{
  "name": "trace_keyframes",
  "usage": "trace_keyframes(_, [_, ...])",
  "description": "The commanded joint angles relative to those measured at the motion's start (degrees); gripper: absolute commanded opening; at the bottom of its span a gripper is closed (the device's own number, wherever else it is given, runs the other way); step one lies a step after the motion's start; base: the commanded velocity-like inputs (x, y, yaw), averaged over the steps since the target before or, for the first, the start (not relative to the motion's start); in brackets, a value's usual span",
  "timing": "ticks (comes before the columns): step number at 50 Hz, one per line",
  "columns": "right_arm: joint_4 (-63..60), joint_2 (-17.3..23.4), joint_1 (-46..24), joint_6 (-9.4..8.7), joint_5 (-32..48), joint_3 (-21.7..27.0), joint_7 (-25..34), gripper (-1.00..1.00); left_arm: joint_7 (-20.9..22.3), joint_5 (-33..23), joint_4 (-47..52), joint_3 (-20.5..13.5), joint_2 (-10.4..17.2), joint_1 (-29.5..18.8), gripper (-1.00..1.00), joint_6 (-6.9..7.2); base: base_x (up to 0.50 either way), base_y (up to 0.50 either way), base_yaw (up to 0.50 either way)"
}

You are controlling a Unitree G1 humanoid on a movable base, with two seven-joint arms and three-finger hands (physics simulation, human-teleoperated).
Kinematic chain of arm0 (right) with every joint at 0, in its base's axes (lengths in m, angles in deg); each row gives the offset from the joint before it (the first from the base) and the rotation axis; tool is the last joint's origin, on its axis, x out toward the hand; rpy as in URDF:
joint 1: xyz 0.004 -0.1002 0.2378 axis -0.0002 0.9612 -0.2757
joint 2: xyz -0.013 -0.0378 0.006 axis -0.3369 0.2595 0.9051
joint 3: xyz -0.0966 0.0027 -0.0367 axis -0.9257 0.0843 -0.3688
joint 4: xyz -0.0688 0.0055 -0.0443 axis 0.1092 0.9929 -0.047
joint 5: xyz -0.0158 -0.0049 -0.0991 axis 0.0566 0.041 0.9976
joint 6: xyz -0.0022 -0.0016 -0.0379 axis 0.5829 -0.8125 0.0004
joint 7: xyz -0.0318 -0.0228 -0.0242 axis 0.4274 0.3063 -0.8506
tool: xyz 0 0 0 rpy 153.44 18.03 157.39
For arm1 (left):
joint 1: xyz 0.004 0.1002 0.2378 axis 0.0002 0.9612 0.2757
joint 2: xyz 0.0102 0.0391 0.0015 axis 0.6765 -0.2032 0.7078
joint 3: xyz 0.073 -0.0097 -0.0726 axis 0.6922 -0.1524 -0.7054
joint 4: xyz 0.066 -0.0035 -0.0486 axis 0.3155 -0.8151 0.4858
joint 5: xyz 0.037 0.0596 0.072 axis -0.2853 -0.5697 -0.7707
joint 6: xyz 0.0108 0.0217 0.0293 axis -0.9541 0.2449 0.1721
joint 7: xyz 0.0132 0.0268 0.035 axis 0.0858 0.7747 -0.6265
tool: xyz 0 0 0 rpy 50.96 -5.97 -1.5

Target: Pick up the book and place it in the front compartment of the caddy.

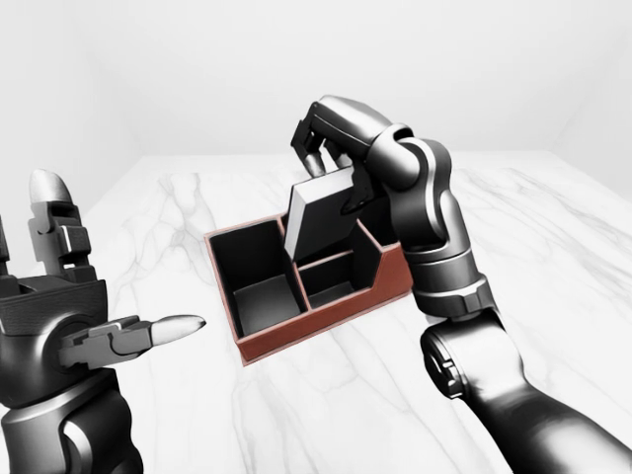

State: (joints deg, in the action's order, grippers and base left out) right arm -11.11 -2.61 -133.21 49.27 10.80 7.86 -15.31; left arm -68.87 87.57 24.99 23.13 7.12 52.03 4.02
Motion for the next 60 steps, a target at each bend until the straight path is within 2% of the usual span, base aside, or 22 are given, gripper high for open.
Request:
trace_keyframes(1, [8.2,2.1,-3.8,0.00,-4.1,1.0,-3.8,-1.00,-0.7,-5.0,-4.8,3.1,-0.5,-0.8,1.00,0.00,0.00,0.00,0.00])
trace_keyframes(6, [8.2,2.3,-3.8,0.00,-4.5,0.7,-3.9,-1.00,-0.7,-5.0,-4.8,3.1,-0.5,-0.8,1.00,0.00,0.00,0.00,0.00])
trace_keyframes(7, [11.3,1.8,-3.8,0.00,-6.1,1.7,-8.1,-1.00,-0.7,-4.8,-4.7,2.8,-0.5,-0.8,1.00,0.00,0.00,0.00,0.00])
trace_keyframes(9, [13.2,2.1,-4.5,0.00,-7.7,1.7,-10.4,-1.00,-0.7,-4.7,-4.8,2.8,-0.5,-0.8,1.00,0.00,0.00,0.00,0.00])
trace_keyframes(15, [13.9,2.4,-4.5,0.00,-8.6,1.1,-11.5,-1.00,-0.7,-4.8,-4.8,2.8,-0.4,-0.8,1.00,0.00,0.00,0.00,0.00])
trace_keyframes(16, [15.2,1.2,-2.8,0.00,-9.8,1.2,-15.1,-1.00,-0.6,-4.7,-5.0,2.7,-0.5,-0.8,1.00,0.00,0.00,0.00,0.00])
trace_keyframes(18, [16.4,1.2,-2.6,0.00,-10.7,0.9,-17.0,-1.00,-0.6,-4.6,-5.0,2.6,-0.4,-0.8,1.00,0.00,0.00,0.00,0.00])
trace_keyframes(24, [16.5,1.3,-2.3,0.00,-11.1,0.5,-17.4,-1.00,-0.7,-4.6,-5.1,2.5,-0.3,-0.9,1.00,0.00,0.00,0.00,0.00])
trace_keyframes(25, [18.1,0.8,-0.6,0.00,-10.8,0.3,-21.7,-1.00,-0.7,-4.7,-5.1,2.6,-0.4,-0.9,1.00,0.00,0.00,0.00,0.00])
trace_keyframes(30, [18.4,0.6,-0.1,0.00,-11.2,0.2,-22.4,-1.00,-0.7,-4.6,-5.0,2.5,-0.4,-0.8,1.00,0.00,0.00,0.00,0.00])
trace_keyframes(31, [19.1,0.6,0.5,0.00,-10.7,-0.1,-24.9,-1.00,-0.7,-4.8,-5.1,2.8,-0.5,-0.7,1.00,0.00,0.00,0.00,0.00])
trace_keyframes(36, [19.7,0.5,0.4,0.00,-10.7,0.0,-25.8,-1.00,-0.7,-4.7,-4.9,2.7,-0.4,-0.8,1.00,0.00,0.00,0.00,0.00])
trace_keyframes(38, [20.7,0.7,0.3,0.00,-9.6,-0.3,-28.9,-1.00,-0.7,-4.9,-5.1,2.9,-0.5,-0.7,1.00,0.00,0.00,0.00,0.00])
trace_keyframes(43, [20.9,0.7,0.2,0.00,-9.5,-0.2,-28.9,-1.00,-0.7,-4.9,-5.1,2.9,-0.5,-0.7,1.00,0.00,0.00,0.00,0.00])
trace_keyframes(44, [23.2,1.8,-1.5,1.00,-7.3,-0.8,-32.8,-1.00,-0.7,-5.1,-5.3,3.0,-0.5,-0.8,1.00,0.00,0.00,0.00,0.00])
trace_keyframes(45, [23.9,1.8,-1.8,1.48,-7.0,-0.6,-33.1,-1.00,-0.7,-5.1,-5.3,3.0,-0.5,-0.8,1.00,0.00,0.00,0.00,0.00])
trace_keyframes(52, [24.1,1.6,-1.9,1.72,-6.6,-0.2,-33.1,-1.00,-0.7,-5.1,-5.3,3.0,-0.5,-0.8,1.00,0.00,0.00,0.00,0.00])
trace_keyframes(53, [25.6,2.4,-2.9,5.30,-3.4,-1.7,-37.6,-1.00,-0.6,-4.9,-5.2,2.8,-0.5,-0.7,1.00,0.00,0.00,0.00,0.00])
trace_keyframes(56, [26.9,1.9,-3.5,6.64,-2.0,-0.9,-38.7,-1.00,-0.6,-5.0,-5.4,2.9,-0.5,-0.8,1.00,0.00,0.00,0.00,0.00])
trace_keyframes(60, [27.1,1.9,-3.5,7.01,-1.0,-0.8,-38.8,-1.00,-0.6,-4.9,-5.4,2.8,-0.4,-0.8,1.00,0.00,0.00,0.00,0.00])
